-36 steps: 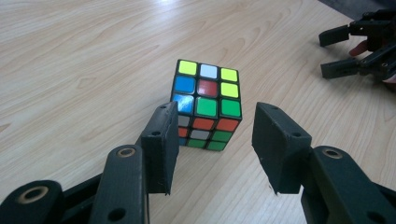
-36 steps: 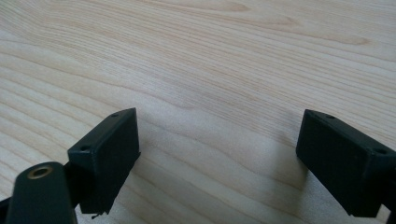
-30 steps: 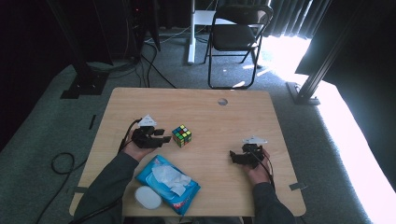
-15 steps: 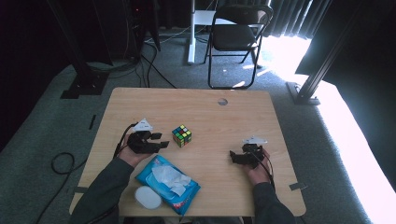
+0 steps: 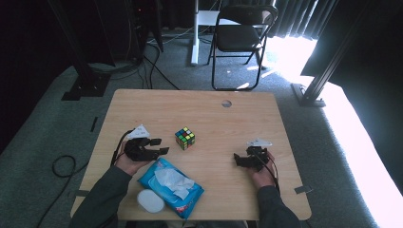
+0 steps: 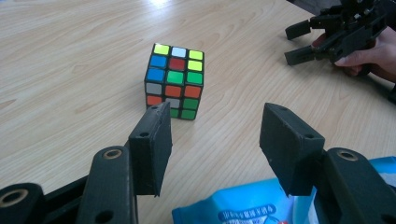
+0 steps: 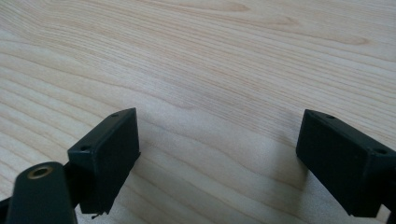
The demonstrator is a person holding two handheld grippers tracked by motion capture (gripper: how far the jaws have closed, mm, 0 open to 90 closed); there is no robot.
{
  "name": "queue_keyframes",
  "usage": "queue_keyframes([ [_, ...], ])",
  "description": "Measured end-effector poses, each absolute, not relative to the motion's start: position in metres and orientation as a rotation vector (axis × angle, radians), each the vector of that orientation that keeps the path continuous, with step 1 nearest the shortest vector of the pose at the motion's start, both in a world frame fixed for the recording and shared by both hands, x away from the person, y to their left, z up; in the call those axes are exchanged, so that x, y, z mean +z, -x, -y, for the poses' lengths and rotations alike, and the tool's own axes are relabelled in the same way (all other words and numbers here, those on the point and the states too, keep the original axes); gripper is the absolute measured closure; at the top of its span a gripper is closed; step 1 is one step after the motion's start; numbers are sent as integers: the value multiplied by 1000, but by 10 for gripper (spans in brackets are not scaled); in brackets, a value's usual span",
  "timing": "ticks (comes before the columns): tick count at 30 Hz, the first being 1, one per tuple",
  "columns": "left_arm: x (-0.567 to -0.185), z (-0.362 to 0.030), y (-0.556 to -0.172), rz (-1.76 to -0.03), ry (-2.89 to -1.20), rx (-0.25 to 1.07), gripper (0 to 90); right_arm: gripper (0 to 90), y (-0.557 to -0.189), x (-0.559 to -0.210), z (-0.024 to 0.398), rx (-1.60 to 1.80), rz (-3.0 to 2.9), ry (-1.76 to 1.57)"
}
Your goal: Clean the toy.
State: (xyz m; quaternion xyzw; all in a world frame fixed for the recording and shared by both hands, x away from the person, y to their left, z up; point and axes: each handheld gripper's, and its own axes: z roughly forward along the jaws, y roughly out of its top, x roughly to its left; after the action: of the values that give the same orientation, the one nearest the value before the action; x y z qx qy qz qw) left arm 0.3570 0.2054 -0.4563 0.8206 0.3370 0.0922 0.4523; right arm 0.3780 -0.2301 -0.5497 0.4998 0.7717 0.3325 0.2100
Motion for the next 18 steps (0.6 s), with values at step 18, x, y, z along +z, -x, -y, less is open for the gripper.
queue_keyframes([
  [18,-455,-205,-334,-784,-2040,199,428,129,-378,-550,230,924,-2146,-1389],
])
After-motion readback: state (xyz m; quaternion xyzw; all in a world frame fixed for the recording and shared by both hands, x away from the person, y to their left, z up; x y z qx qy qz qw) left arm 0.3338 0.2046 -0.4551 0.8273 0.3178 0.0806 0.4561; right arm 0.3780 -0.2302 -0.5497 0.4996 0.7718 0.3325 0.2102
